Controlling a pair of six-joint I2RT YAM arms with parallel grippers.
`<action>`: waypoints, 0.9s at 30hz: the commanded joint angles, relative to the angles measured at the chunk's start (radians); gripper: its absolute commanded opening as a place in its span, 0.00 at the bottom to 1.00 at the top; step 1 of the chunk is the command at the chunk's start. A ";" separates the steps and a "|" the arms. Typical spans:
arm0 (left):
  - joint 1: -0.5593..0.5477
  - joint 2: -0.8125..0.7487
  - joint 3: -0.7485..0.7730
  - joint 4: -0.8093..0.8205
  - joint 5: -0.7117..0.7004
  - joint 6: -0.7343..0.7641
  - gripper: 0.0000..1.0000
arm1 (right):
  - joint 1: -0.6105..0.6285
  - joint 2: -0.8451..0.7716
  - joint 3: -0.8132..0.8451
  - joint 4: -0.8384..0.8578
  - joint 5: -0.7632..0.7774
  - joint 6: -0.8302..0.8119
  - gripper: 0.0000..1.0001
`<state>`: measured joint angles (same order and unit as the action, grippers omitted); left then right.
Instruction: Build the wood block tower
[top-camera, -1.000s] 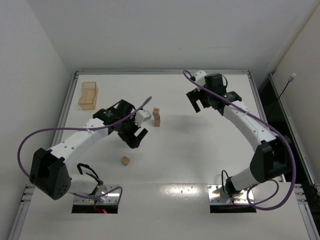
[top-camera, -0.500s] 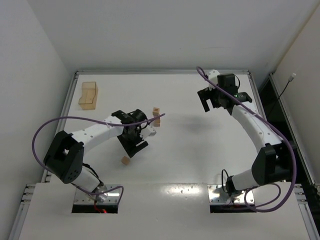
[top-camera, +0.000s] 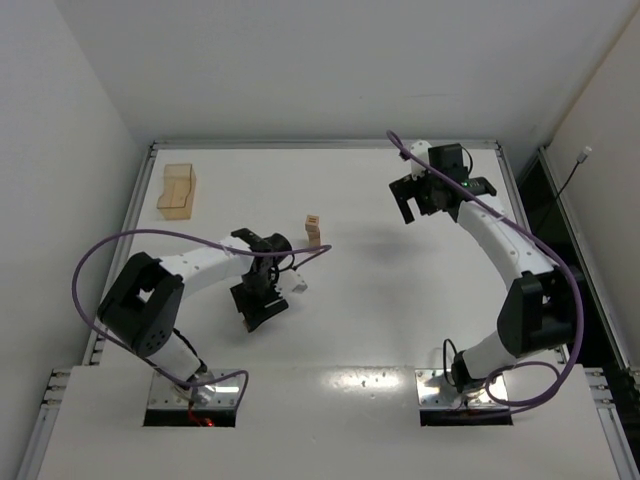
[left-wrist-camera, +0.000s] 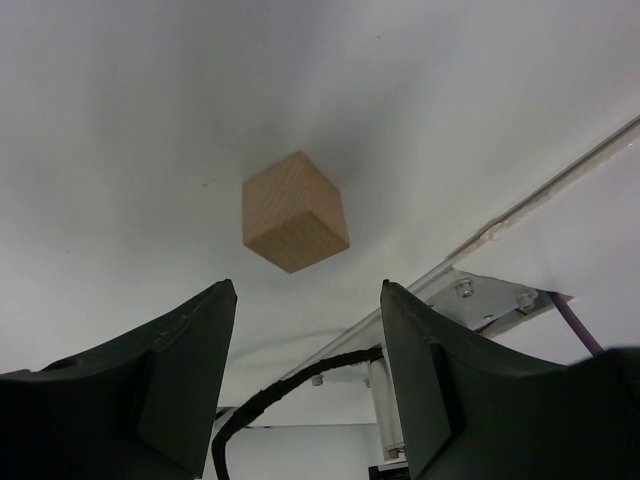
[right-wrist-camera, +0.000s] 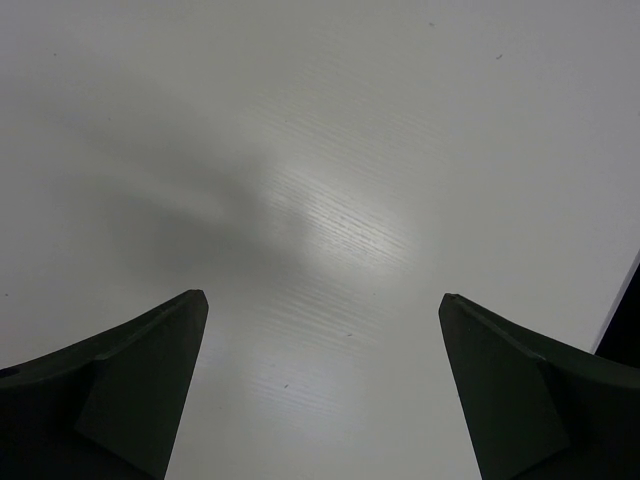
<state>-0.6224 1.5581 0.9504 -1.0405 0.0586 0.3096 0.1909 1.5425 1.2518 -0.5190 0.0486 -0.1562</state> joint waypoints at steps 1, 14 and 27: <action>-0.006 0.032 -0.010 -0.012 0.050 0.029 0.56 | -0.007 -0.004 0.049 0.001 -0.012 0.014 0.99; -0.016 0.089 0.002 0.007 0.069 0.039 0.56 | 0.002 0.025 0.049 -0.009 -0.030 0.003 0.99; -0.025 0.151 0.047 0.007 0.080 0.029 0.52 | 0.002 0.025 0.049 -0.018 -0.030 -0.006 0.97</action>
<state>-0.6357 1.7042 0.9714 -1.0275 0.1204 0.3313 0.1917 1.5665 1.2629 -0.5484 0.0254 -0.1574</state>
